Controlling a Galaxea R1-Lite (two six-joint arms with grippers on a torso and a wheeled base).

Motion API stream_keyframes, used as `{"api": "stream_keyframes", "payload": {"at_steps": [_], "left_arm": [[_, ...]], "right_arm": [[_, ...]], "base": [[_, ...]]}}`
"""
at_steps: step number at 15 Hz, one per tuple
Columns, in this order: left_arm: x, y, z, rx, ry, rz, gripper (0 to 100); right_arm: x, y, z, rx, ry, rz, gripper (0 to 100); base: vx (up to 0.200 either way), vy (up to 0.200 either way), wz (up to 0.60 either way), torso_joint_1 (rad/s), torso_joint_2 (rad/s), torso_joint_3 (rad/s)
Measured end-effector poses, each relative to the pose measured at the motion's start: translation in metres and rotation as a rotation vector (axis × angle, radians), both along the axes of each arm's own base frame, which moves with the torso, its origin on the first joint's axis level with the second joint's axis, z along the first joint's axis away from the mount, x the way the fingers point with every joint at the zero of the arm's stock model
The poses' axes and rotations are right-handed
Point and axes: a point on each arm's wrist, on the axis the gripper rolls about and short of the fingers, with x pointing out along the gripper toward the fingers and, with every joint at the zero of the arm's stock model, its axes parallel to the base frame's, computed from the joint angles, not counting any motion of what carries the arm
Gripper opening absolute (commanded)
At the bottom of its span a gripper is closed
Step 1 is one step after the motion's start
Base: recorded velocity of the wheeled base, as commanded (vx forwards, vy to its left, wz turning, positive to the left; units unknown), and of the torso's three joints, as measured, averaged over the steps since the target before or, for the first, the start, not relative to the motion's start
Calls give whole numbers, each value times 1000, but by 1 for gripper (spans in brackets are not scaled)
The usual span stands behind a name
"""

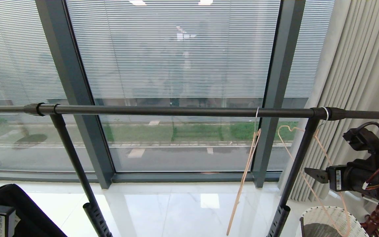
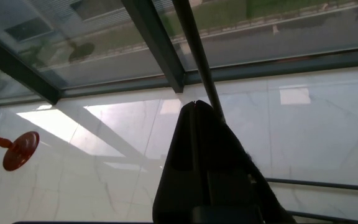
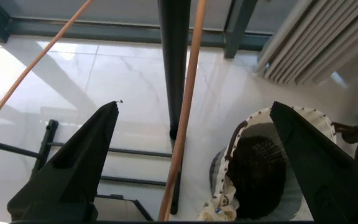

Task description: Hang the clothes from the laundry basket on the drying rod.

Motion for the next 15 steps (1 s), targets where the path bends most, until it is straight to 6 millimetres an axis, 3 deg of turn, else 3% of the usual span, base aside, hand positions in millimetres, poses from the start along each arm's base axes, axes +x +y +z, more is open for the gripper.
{"api": "stream_keyframes", "payload": {"at_steps": [5, 15], "left_arm": [[0, 0, 0, 1, 1, -1, 0], [-2, 0, -1, 1, 0, 0, 0]], "right_arm": [[-10, 0, -12, -6, 45, 9, 100], [-6, 2, -14, -3, 43, 12, 100]], "base": [[0, 0, 0, 0, 0, 0], [0, 0, 0, 0, 0, 0]]}}
